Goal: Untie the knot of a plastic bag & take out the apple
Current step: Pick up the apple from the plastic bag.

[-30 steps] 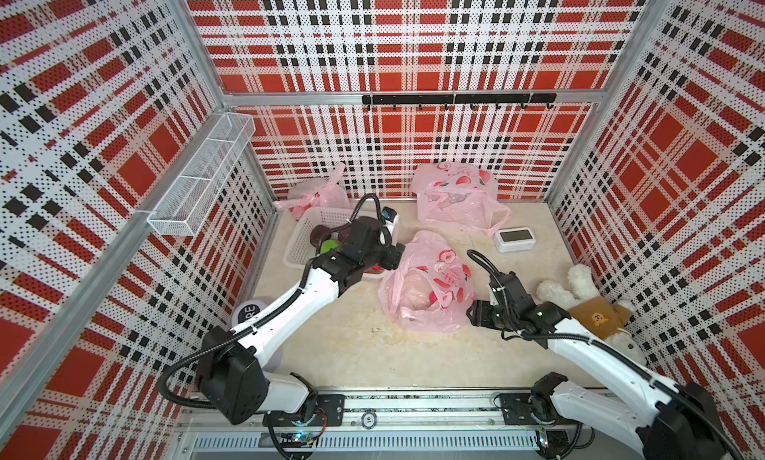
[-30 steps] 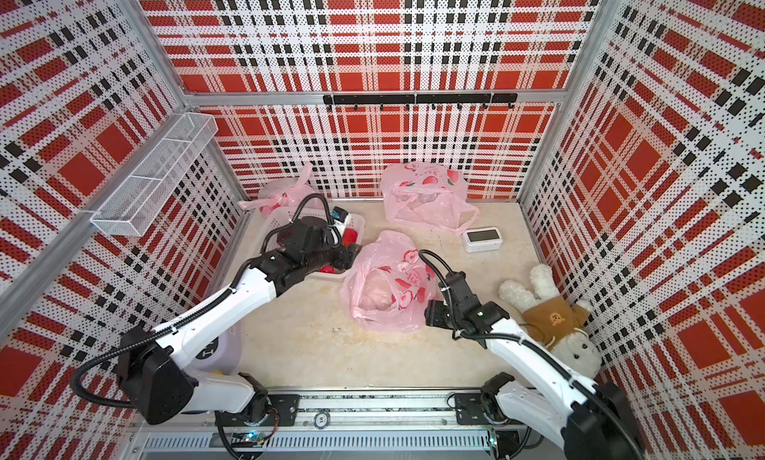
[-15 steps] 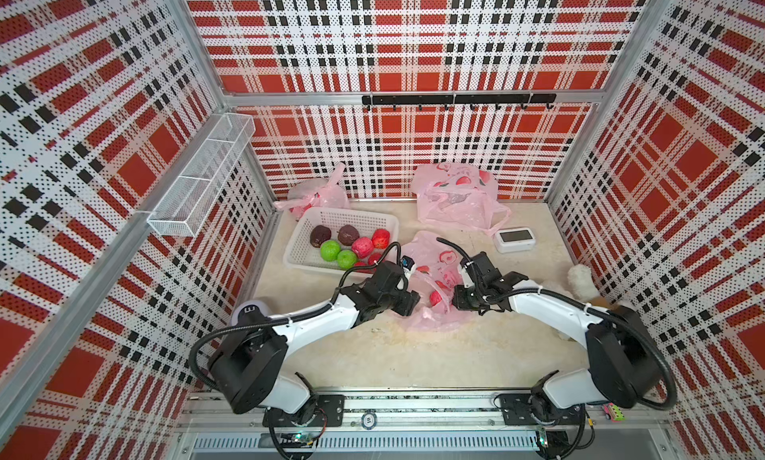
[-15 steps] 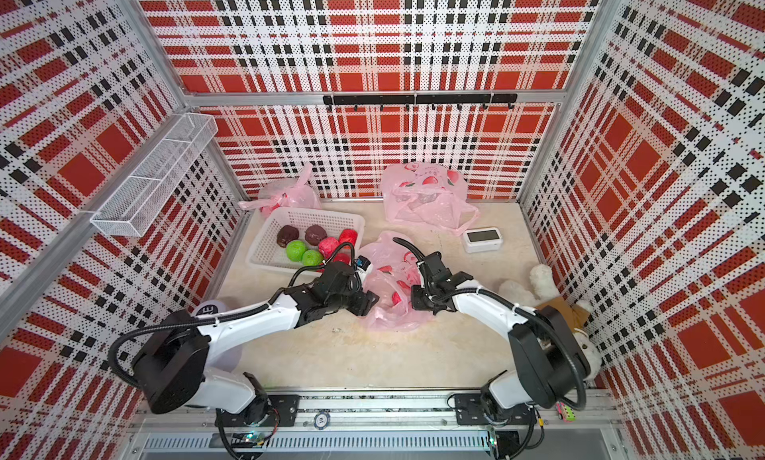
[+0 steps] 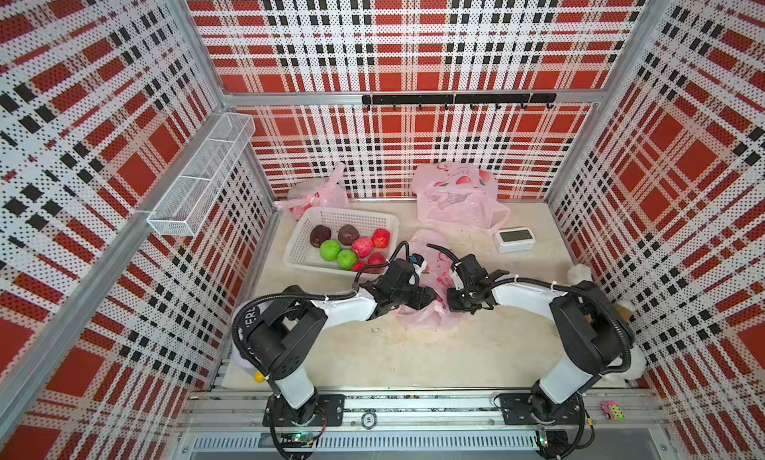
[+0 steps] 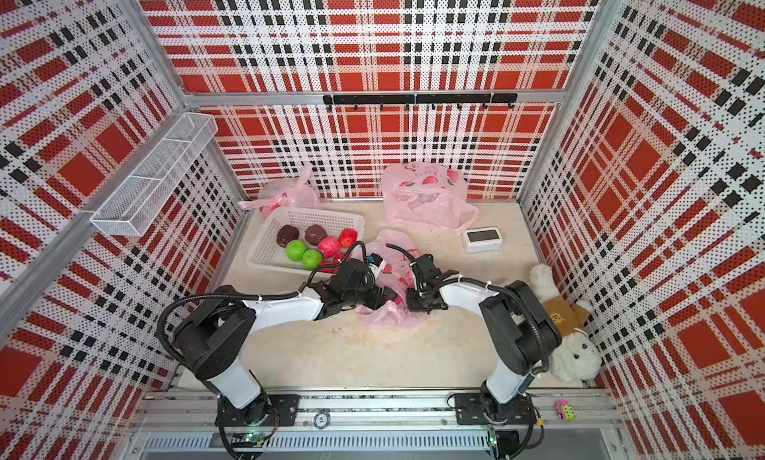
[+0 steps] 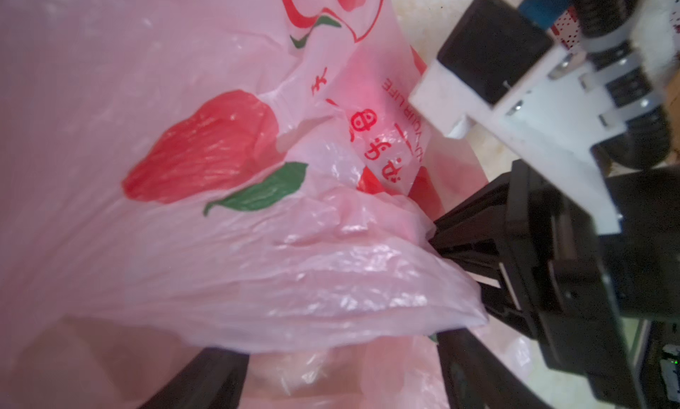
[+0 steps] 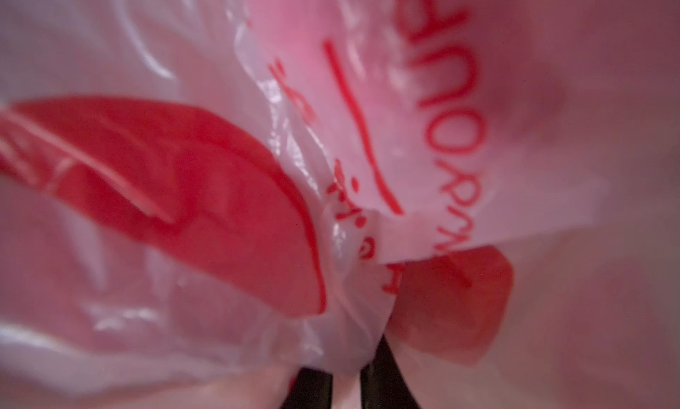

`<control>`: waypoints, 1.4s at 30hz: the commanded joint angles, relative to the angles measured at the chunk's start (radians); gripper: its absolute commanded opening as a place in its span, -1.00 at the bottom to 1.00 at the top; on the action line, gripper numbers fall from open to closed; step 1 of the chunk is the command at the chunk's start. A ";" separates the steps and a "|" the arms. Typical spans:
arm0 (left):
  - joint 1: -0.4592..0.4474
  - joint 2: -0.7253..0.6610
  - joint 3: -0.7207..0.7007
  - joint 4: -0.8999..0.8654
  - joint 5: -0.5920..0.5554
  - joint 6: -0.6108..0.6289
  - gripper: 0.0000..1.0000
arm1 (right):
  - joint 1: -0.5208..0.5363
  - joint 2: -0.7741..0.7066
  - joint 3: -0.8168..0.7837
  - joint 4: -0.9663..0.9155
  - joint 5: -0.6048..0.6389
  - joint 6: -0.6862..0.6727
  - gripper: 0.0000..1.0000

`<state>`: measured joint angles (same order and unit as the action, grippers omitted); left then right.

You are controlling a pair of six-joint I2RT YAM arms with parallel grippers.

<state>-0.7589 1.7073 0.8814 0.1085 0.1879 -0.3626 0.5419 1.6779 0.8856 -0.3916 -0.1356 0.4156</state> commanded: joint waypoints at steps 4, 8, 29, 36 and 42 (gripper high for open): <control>-0.011 0.092 0.032 0.074 0.024 -0.063 0.68 | -0.002 0.065 0.007 0.067 -0.029 -0.053 -0.78; -0.011 0.141 0.034 0.133 0.021 -0.078 0.67 | 0.002 0.074 -0.003 0.096 -0.050 -0.064 -0.84; 0.060 0.115 0.037 0.228 -0.088 -0.145 0.63 | -0.002 -0.186 0.069 -0.109 0.094 -0.109 -0.61; 0.059 0.127 0.046 0.239 -0.055 -0.127 0.63 | -0.017 -0.115 0.224 -0.112 0.141 -0.166 -0.55; 0.059 0.154 0.070 0.239 0.000 -0.127 0.64 | -0.028 0.081 0.311 -0.007 0.104 -0.202 -0.69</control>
<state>-0.7013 1.8534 0.9142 0.3389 0.1574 -0.4900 0.5198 1.6814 1.1717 -0.4500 -0.0223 0.2531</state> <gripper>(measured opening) 0.820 0.162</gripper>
